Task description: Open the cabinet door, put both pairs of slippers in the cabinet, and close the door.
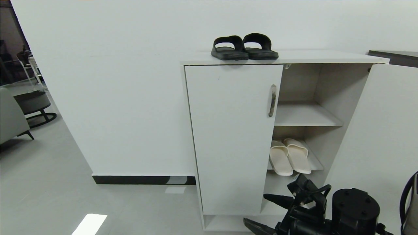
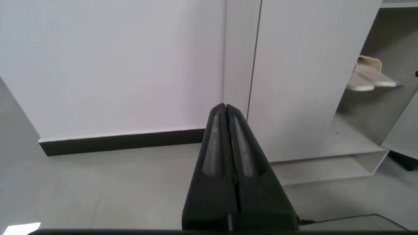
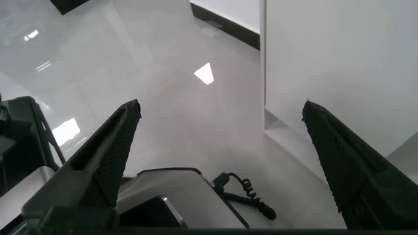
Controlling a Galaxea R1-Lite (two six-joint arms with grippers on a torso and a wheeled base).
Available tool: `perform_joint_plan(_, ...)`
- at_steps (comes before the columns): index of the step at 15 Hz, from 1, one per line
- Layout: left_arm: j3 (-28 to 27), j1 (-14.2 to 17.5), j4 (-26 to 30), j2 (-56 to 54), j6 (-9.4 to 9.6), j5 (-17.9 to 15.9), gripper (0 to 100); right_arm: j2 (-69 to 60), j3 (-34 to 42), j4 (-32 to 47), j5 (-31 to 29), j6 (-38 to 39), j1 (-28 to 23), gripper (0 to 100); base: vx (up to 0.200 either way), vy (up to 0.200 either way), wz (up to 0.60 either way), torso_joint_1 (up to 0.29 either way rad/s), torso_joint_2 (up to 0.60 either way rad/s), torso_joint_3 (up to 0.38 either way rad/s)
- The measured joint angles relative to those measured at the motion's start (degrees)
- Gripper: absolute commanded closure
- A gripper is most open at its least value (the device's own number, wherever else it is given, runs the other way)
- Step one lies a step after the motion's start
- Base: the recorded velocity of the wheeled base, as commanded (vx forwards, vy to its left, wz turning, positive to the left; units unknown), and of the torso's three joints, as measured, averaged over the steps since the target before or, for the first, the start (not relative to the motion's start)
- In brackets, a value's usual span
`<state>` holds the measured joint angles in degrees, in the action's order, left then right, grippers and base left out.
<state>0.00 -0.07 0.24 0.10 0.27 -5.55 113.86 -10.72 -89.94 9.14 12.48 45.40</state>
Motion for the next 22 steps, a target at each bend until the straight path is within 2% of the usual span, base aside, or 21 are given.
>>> perform_joint_plan(3,0.00,0.00,0.05,0.00,0.00,0.00,100,0.02,0.24,0.09,0.29,0.00,0.02,0,0.000,0.000,0.00,0.012,-0.05,-0.041)
perform_joint_plan(7,0.00,-0.02,-0.02,0.00,0.00,0.00,100,0.02,0.28,0.15,0.46,-0.01,0.05,0,0.000,0.000,0.00,0.083,-0.26,-0.266)
perform_joint_plan(22,0.00,0.00,0.00,0.00,-0.05,0.00,100,0.11,0.27,0.00,0.45,-0.01,0.00,0,0.000,0.000,0.00,0.190,-0.49,-0.284)
